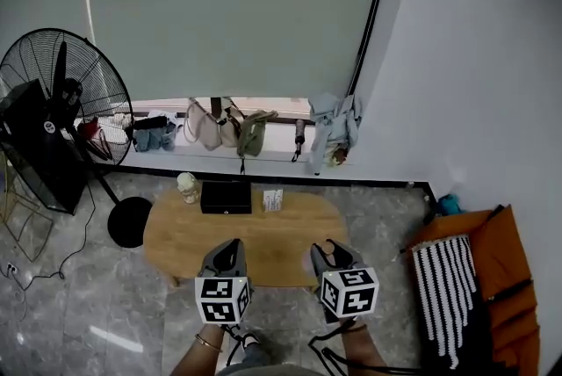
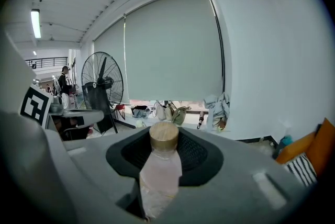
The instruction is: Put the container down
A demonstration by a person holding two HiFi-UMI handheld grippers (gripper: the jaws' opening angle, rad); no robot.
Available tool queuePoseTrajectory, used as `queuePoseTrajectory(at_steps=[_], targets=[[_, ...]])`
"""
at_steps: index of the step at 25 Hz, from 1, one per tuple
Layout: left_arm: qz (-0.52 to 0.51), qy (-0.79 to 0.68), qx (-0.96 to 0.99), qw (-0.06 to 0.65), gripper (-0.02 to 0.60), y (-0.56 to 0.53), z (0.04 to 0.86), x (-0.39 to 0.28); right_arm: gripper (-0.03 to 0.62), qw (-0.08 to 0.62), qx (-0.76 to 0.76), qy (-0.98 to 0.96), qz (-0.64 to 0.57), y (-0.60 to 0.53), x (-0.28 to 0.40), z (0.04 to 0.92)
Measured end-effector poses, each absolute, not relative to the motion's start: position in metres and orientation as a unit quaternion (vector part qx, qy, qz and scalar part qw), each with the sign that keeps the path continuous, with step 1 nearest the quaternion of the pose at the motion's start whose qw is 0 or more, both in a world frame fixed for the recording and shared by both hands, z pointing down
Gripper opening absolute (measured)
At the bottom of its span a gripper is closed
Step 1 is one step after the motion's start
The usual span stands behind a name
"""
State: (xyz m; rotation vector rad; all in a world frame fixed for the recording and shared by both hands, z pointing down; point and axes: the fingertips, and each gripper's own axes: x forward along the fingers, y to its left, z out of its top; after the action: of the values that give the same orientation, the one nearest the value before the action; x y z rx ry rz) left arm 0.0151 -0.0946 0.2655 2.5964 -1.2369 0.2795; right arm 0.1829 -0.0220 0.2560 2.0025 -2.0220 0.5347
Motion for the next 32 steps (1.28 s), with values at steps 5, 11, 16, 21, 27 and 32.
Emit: queuePoseTrajectory(at_steps=[5, 11, 16, 21, 27, 32], targets=[[0.100, -0.430, 0.888, 0.129, -0.006, -0.131, 0.269, 0.012, 0.141, 0.123, 0.684, -0.694, 0.189, -0.059, 0.184, 0.259], [0.106, -0.455, 0.870, 0.159, -0.006, -0.153, 0.291, 0.004, 0.141, 0.139, 0.679, -0.696, 0.191, -0.082, 0.188, 0.271], [0.105, -0.471, 0.859, 0.169, -0.006, -0.168, 0.296, 0.008, 0.141, 0.157, 0.660, -0.707, 0.200, -0.103, 0.192, 0.282], [0.115, -0.479, 0.854, 0.169, -0.006, -0.181, 0.302, 0.014, 0.141, 0.158, 0.651, -0.715, 0.201, -0.126, 0.201, 0.289], [0.128, -0.487, 0.846, 0.177, -0.006, -0.198, 0.315, 0.015, 0.141, 0.154, 0.646, -0.718, 0.209, -0.153, 0.213, 0.298], [0.142, -0.495, 0.836, 0.190, -0.006, -0.209, 0.338, 0.014, 0.141, 0.163, 0.635, -0.723, 0.218, -0.173, 0.214, 0.322]])
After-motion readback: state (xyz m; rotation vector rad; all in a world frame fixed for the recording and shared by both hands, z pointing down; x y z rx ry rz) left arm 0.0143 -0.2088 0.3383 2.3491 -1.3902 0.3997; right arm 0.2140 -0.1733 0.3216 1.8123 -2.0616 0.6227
